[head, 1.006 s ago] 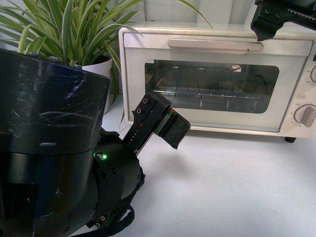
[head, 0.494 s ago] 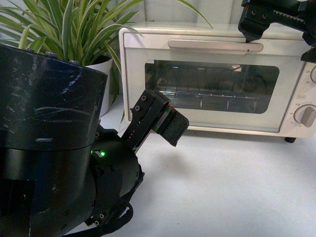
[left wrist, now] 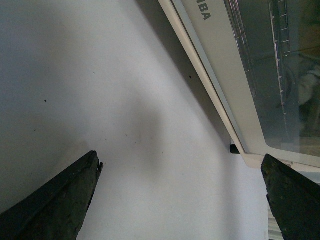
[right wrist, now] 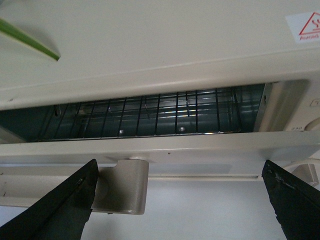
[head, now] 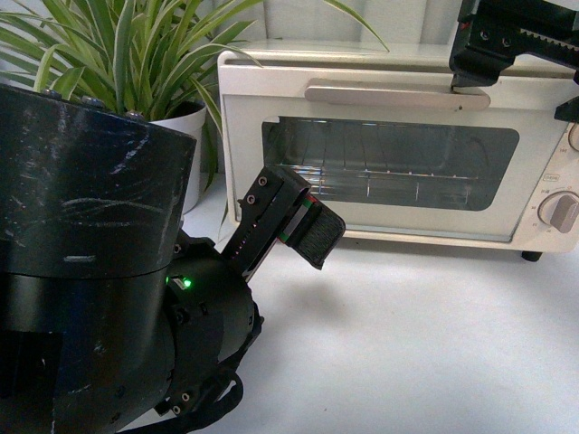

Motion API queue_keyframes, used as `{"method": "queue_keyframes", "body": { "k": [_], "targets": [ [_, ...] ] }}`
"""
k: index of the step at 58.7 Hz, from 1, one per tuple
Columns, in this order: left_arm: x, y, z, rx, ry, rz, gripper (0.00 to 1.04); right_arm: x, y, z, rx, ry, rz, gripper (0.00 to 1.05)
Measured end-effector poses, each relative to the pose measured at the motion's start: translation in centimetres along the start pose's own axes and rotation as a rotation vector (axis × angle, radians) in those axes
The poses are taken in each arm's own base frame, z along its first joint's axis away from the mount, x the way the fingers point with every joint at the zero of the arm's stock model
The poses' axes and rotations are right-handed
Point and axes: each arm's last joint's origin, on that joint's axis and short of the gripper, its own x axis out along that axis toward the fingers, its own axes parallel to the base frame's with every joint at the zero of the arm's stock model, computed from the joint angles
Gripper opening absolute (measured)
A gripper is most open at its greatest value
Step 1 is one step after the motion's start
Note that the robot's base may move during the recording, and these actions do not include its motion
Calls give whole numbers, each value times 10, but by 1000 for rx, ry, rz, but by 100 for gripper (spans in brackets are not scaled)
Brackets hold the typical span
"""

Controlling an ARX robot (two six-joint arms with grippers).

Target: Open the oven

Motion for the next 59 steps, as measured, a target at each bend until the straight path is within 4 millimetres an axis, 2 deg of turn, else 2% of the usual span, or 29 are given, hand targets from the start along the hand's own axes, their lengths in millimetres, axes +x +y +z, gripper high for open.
{"method": "queue_keyframes", "body": {
  "k": [11, 37, 49, 59],
  "targets": [
    [0, 0, 0, 0, 0, 1, 98, -11, -1, -27, -48, 31, 74, 95],
    [-2, 3, -1, -2, 2, 13, 98, -28, -13, -74, -122, 126, 150, 95],
    [-5, 6, 0, 4, 0, 17, 98, -47, -22, -78, -119, 112, 150, 95],
    [-10, 11, 2, 38, -3, 26, 98, -81, -32, -78, -106, 56, 209, 95]
  ]
}}
